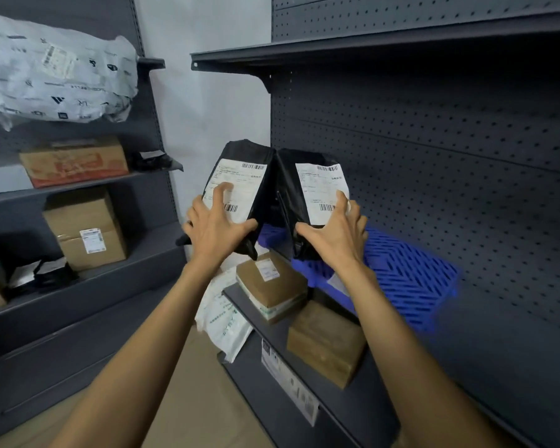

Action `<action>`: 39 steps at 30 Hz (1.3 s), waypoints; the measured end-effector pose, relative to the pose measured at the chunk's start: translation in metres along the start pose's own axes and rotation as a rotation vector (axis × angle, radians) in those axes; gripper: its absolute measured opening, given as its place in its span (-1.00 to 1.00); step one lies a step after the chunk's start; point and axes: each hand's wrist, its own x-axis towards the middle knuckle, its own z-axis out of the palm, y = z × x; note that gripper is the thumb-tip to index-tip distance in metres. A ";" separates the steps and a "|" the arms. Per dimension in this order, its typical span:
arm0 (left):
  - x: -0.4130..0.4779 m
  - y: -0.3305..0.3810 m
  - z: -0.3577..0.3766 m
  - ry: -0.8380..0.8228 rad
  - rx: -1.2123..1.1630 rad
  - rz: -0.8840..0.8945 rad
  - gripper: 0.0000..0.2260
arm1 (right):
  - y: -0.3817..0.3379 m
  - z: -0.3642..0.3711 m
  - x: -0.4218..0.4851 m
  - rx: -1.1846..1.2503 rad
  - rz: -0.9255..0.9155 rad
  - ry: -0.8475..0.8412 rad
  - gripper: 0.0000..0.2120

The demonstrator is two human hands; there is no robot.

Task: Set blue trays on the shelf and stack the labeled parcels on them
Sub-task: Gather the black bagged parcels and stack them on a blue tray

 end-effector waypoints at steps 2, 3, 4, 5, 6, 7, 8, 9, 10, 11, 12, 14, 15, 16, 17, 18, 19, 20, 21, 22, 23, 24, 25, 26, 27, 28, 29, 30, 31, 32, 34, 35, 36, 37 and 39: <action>0.041 0.006 0.014 0.018 0.001 0.008 -0.29 | -0.009 0.010 0.041 0.025 -0.011 0.013 0.02; 0.061 0.008 0.021 0.023 -0.001 0.015 -0.30 | -0.014 0.015 0.060 0.031 -0.020 0.025 0.01; 0.080 0.009 0.028 0.027 -0.005 0.022 -0.31 | -0.018 0.020 0.079 0.029 -0.030 0.038 0.01; 0.097 0.010 0.034 0.029 -0.008 0.028 -0.31 | -0.022 0.024 0.095 0.024 -0.037 0.047 0.00; 0.114 0.010 0.039 0.030 -0.008 0.031 -0.31 | -0.026 0.029 0.110 0.016 -0.040 0.054 0.00; 0.129 0.010 0.045 0.032 -0.006 0.032 -0.31 | -0.030 0.034 0.124 0.009 -0.040 0.057 0.00; 0.143 0.009 0.050 0.030 -0.004 0.033 -0.31 | -0.033 0.039 0.136 0.001 -0.037 0.060 0.00; 0.157 0.009 0.057 0.024 -0.004 0.037 -0.31 | -0.035 0.044 0.147 -0.008 -0.030 0.064 0.00; 0.170 0.008 0.063 0.015 -0.007 0.045 -0.31 | -0.038 0.049 0.156 -0.016 -0.021 0.070 0.00; 0.182 0.008 0.070 0.003 -0.012 0.056 -0.31 | -0.040 0.054 0.165 -0.020 -0.014 0.079 0.00; 0.195 0.007 0.075 -0.009 -0.017 0.067 -0.31 | -0.043 0.059 0.173 -0.025 -0.009 0.089 -0.01; 0.220 0.005 0.086 -0.041 -0.039 0.072 -0.32 | -0.049 0.070 0.186 -0.036 0.006 0.108 -0.01; 0.232 0.002 0.091 -0.056 -0.052 0.072 -0.32 | -0.053 0.075 0.192 -0.038 0.020 0.112 -0.01; 0.242 0.000 0.094 -0.074 -0.062 0.075 -0.32 | -0.056 0.080 0.196 -0.044 0.031 0.118 0.00; 0.258 -0.004 0.099 -0.107 -0.075 0.095 -0.32 | -0.062 0.088 0.201 -0.056 0.056 0.139 0.00; 0.270 -0.006 0.102 -0.130 -0.077 0.113 -0.32 | -0.067 0.093 0.206 -0.062 0.078 0.146 0.01; 0.273 -0.007 0.104 -0.136 -0.068 0.113 -0.31 | -0.069 0.093 0.207 -0.065 0.082 0.132 0.01; 0.281 -0.009 0.107 -0.153 -0.069 0.123 -0.31 | -0.072 0.097 0.209 -0.078 0.098 0.132 0.02; 0.294 -0.012 0.110 -0.182 -0.074 0.145 -0.31 | -0.077 0.104 0.212 -0.090 0.129 0.146 0.02; 0.304 -0.014 0.113 -0.215 -0.077 0.166 -0.31 | -0.083 0.110 0.215 -0.096 0.156 0.159 0.03; 0.313 -0.016 0.116 -0.247 -0.076 0.181 -0.31 | -0.088 0.116 0.215 -0.101 0.177 0.166 0.04; 0.321 -0.019 0.119 -0.275 -0.073 0.195 -0.30 | -0.092 0.121 0.216 -0.110 0.198 0.170 0.04; 0.329 -0.021 0.122 -0.300 -0.068 0.213 -0.30 | -0.095 0.127 0.216 -0.123 0.217 0.172 0.05; 0.337 -0.025 0.125 -0.323 -0.062 0.230 -0.30 | -0.099 0.134 0.216 -0.135 0.232 0.174 0.05; 0.344 -0.028 0.127 -0.348 -0.053 0.242 -0.30 | -0.103 0.141 0.215 -0.146 0.244 0.171 0.05; 0.350 -0.032 0.131 -0.376 -0.040 0.252 -0.29 | -0.106 0.147 0.214 -0.157 0.256 0.162 0.04; 0.354 -0.035 0.135 -0.412 -0.026 0.261 -0.29 | -0.109 0.154 0.213 -0.166 0.262 0.146 0.01; 0.357 -0.039 0.139 -0.453 -0.015 0.267 -0.29 | -0.111 0.161 0.212 -0.171 0.258 0.129 -0.03; 0.359 -0.041 0.143 -0.494 -0.009 0.273 -0.30 | -0.113 0.168 0.210 -0.176 0.245 0.121 -0.09; 0.359 -0.043 0.146 -0.530 -0.014 0.286 -0.32 | -0.115 0.175 0.208 -0.187 0.227 0.125 -0.17; 0.358 -0.045 0.150 -0.561 -0.063 0.344 -0.40 | -0.117 0.183 0.206 -0.220 0.206 0.144 -0.29; 0.359 -0.045 0.150 -0.561 -0.100 0.380 -0.44 | -0.118 0.186 0.205 -0.231 0.206 0.153 -0.34; 0.360 -0.045 0.150 -0.559 -0.133 0.414 -0.49 | -0.118 0.186 0.207 -0.240 0.208 0.161 -0.38; 0.361 -0.046 0.149 -0.560 -0.153 0.447 -0.52 | -0.119 0.186 0.207 -0.247 0.210 0.162 -0.41; 0.362 -0.049 0.148 -0.554 -0.152 0.521 -0.58 | -0.120 0.185 0.208 -0.266 0.205 0.149 -0.47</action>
